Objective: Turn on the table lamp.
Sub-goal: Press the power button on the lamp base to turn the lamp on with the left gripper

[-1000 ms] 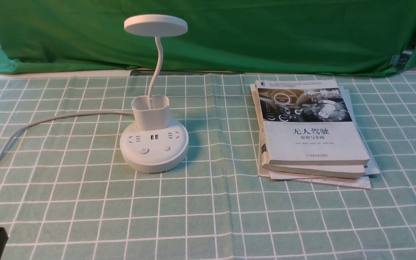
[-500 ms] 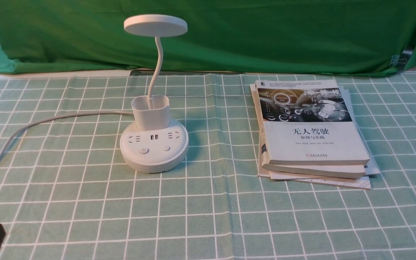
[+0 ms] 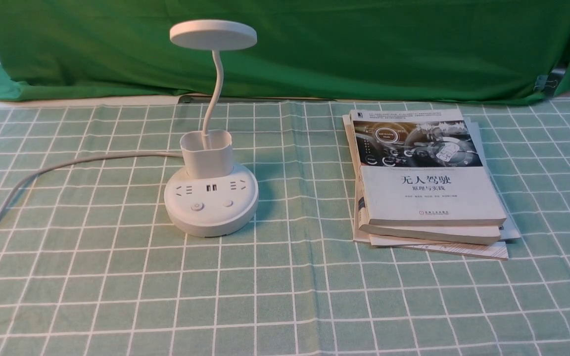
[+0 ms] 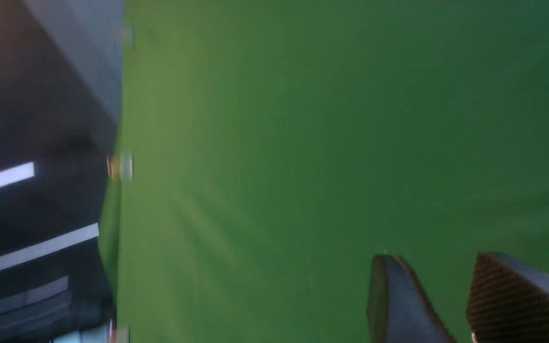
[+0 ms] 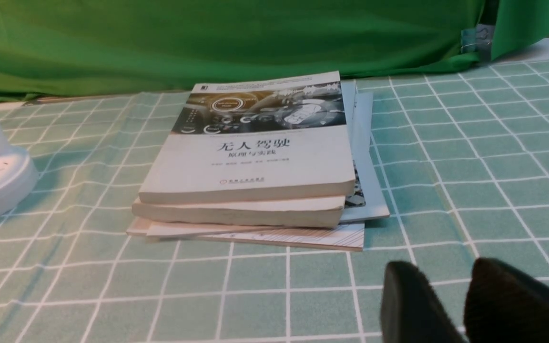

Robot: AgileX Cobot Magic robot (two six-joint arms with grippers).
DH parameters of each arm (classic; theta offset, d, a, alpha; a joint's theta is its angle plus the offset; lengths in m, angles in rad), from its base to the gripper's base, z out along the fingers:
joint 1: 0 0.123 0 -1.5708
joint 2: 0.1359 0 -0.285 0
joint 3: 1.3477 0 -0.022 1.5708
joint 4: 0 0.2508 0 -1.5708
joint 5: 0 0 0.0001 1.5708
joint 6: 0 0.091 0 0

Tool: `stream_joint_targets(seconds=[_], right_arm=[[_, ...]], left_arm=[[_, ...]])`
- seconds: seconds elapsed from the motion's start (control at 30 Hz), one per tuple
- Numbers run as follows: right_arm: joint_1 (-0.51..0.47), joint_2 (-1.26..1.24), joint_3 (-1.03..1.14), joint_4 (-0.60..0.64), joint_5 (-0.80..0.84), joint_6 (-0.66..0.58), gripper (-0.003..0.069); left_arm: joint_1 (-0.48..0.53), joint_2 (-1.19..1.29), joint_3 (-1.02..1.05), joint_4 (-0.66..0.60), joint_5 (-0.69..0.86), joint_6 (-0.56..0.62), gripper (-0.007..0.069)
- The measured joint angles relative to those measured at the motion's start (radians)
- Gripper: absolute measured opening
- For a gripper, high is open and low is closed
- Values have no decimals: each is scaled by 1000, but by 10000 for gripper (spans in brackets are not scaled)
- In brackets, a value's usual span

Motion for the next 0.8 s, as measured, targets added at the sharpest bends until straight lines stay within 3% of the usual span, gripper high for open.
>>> stream_joint_targets(seconds=[0.13,0.27,0.33,0.4,0.47,0.5,0.6,0.8], right_arm=[[0,0,0,0,0,0,239],[0,0,0,0,0,0,239],[0,0,0,0,0,0,239],[0,0,0,0,0,0,239],[0,0,0,0,0,0,239],[0,0,0,0,0,0,239],[0,0,0,0,0,0,239],[0,0,0,0,-1,0,239]], left_arm=[[0,0,0,1,-192,-84,240],[0,0,-17,7,-260,-191,228],[0,-2,-111,21,-149,-255,195],[0,1,-252,35,63,-274,139],[0,35,-392,44,274,-263,76],[0,41,-407,43,296,-261,69],[0,185,-616,54,622,-172,0],[0,424,-654,14,777,-159,0]])
